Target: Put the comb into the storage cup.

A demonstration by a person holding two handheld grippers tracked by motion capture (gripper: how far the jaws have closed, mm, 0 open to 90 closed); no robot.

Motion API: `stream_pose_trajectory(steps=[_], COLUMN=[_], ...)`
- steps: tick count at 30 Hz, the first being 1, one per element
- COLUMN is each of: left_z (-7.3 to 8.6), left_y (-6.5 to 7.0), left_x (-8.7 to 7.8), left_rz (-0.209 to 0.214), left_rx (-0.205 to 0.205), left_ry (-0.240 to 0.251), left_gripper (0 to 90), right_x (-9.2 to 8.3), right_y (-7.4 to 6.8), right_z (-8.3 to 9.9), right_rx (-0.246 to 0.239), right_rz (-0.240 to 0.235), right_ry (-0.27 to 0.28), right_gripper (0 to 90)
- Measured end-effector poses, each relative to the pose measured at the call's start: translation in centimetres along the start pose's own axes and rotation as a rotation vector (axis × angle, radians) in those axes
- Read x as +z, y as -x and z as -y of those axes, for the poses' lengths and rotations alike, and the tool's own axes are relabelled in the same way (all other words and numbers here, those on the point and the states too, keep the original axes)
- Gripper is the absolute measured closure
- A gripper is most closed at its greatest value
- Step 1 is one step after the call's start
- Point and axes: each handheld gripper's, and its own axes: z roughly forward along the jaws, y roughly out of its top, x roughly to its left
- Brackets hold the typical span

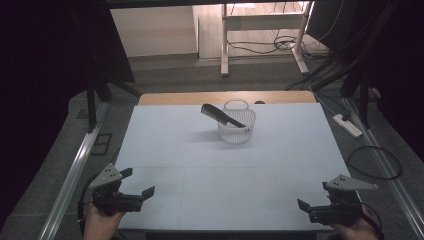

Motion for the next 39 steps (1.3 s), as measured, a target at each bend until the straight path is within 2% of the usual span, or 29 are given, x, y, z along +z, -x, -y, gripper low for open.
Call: stream_pose_trajectory(steps=[24, 31, 39], left_z=[1.6, 2.3, 3.0], left_y=[0.9, 1.1, 1.5], left_x=[-1.2, -1.6, -2.2], left_rz=[-0.025, -0.028, -0.060], left_rx=[-0.005, -0.020, -0.015], left_ry=[-0.037, -0.040, -0.043], left_gripper=[0.0, 0.0, 0.0], right_x=[-0.2, -0.2, -0.2], right_y=[0.3, 0.5, 0.5], right_z=[0.0, 0.1, 0.1], right_rx=[0.019, 0.027, 0.028], right_rz=[0.028, 0.039, 0.040], right_ry=[0.013, 0.012, 0.012], right_gripper=[0.0, 0.0, 0.0])
